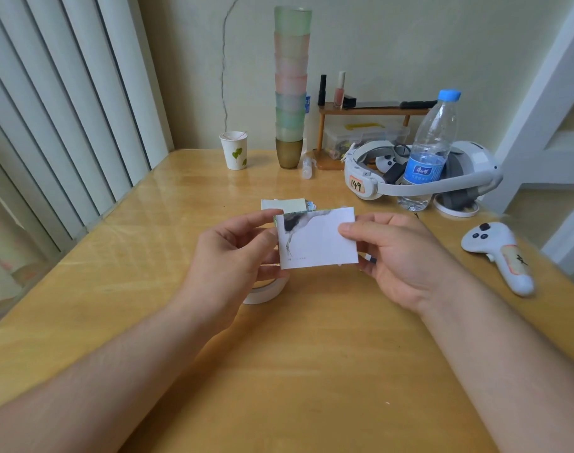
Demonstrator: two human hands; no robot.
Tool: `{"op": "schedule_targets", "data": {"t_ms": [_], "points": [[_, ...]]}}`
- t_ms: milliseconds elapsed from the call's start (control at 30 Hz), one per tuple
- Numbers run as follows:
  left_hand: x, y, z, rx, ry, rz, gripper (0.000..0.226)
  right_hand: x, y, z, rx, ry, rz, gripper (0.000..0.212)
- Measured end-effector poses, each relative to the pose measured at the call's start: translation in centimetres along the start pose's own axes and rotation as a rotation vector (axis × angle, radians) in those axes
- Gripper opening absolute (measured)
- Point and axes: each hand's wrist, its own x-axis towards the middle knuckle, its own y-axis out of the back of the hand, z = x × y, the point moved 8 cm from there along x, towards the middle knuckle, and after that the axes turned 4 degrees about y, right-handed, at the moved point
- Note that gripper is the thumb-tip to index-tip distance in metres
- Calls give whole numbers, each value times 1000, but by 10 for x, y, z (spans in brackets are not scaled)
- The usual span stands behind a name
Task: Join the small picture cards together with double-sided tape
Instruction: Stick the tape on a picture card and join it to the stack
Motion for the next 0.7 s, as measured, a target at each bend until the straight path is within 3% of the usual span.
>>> {"op": "schedule_targets", "data": {"t_ms": [700], "points": [[-4,-4,3,43,-18,-26,23,-5,1,0,-55,-27,80,16]]}}
